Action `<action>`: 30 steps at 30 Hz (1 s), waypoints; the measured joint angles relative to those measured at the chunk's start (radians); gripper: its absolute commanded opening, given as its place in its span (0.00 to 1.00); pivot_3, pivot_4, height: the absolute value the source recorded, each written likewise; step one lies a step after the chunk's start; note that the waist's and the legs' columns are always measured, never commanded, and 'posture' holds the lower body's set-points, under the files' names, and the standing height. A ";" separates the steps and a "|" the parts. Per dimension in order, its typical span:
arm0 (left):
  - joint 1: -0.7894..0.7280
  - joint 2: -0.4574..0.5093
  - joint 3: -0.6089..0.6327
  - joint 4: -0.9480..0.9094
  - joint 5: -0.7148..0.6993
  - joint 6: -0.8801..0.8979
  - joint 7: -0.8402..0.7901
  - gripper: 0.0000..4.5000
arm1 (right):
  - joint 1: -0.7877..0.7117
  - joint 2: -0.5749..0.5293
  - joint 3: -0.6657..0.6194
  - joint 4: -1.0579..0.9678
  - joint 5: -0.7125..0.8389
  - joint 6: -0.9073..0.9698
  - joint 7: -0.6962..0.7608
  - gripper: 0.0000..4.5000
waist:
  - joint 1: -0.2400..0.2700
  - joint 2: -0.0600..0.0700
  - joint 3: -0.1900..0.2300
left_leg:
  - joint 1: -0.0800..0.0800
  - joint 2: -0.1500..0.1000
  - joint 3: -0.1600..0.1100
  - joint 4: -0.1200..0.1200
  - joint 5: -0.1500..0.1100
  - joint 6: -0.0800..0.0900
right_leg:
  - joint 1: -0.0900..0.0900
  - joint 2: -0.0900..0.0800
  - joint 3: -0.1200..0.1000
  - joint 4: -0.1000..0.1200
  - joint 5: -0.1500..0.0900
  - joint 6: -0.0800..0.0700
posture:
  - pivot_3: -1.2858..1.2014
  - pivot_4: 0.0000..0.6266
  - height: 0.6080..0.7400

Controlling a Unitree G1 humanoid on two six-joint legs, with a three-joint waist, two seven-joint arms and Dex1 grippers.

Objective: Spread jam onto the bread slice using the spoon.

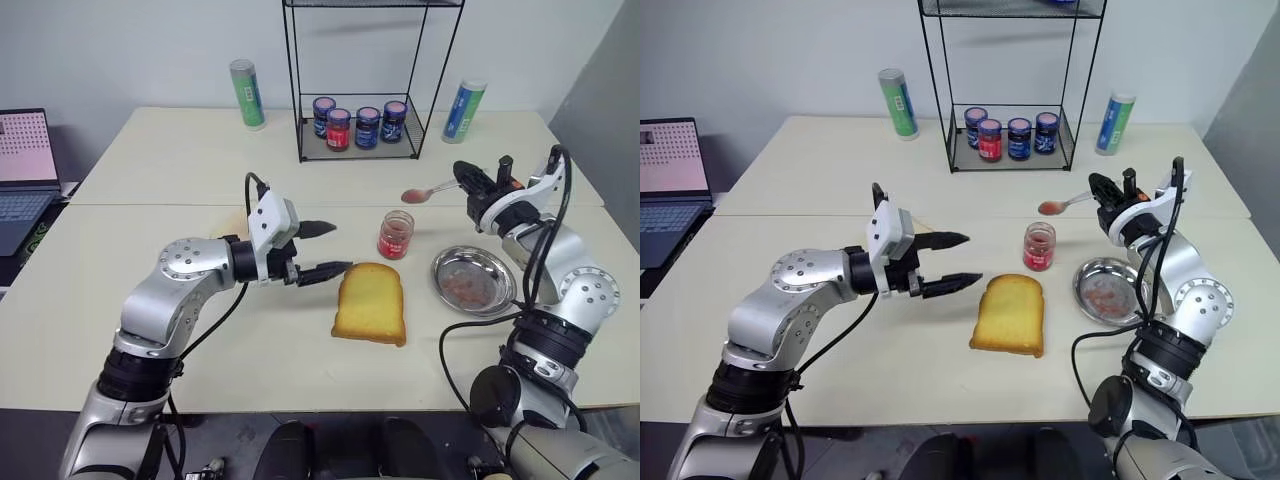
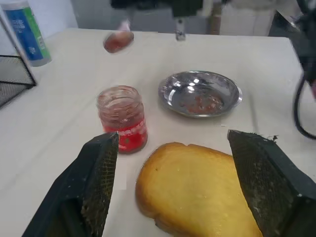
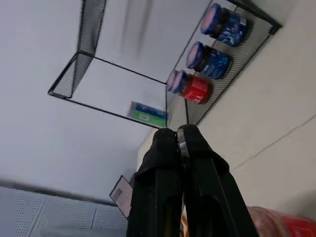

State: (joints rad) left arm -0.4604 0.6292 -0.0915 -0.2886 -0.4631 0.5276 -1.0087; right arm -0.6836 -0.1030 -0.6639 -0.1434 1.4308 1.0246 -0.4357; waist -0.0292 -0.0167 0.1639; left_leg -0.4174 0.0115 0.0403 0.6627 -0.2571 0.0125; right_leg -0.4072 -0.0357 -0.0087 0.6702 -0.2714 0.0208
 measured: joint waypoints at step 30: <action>0.262 0.042 -0.001 -0.089 0.011 -0.080 -0.003 0.81 | 0.387 -0.285 0.673 -0.433 -0.514 -0.181 0.473 0.01 | 0.003 -0.001 0.000 | -0.001 0.000 -0.001 -0.001 0.000 0.000 | 0.001 0.000 -0.001 -0.006 0.000 0.001 | 0.52 0.24 1.00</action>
State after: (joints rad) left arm -0.1988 0.6717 -0.0924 -0.3779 -0.4517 0.4475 -1.0112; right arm -0.2970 -0.3879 0.0087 -0.5760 0.9166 0.8437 0.0373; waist -0.0262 -0.0172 0.1638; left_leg -0.4180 0.0116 0.0397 0.6621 -0.2572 0.0125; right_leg -0.4059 -0.0357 -0.0100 0.6638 -0.2714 0.0215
